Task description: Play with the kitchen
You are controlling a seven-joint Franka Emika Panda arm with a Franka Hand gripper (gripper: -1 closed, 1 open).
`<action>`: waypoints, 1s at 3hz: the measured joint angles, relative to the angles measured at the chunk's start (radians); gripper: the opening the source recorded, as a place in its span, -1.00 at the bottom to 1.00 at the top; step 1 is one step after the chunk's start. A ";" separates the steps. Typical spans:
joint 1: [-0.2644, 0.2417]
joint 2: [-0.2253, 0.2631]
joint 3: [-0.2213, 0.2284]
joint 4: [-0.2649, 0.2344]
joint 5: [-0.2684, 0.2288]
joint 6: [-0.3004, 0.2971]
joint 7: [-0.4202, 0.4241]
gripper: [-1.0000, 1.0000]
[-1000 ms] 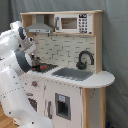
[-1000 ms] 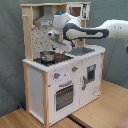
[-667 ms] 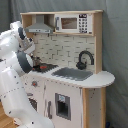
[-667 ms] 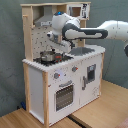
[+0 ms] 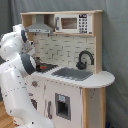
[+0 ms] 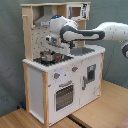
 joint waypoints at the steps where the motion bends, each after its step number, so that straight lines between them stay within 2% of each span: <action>1: 0.000 0.000 0.000 0.001 0.000 -0.001 -0.002 1.00; 2: 0.000 0.000 0.000 0.001 0.000 -0.001 -0.002 -1.00; 3: 0.000 -0.001 0.064 0.065 0.012 -0.046 -0.005 -1.00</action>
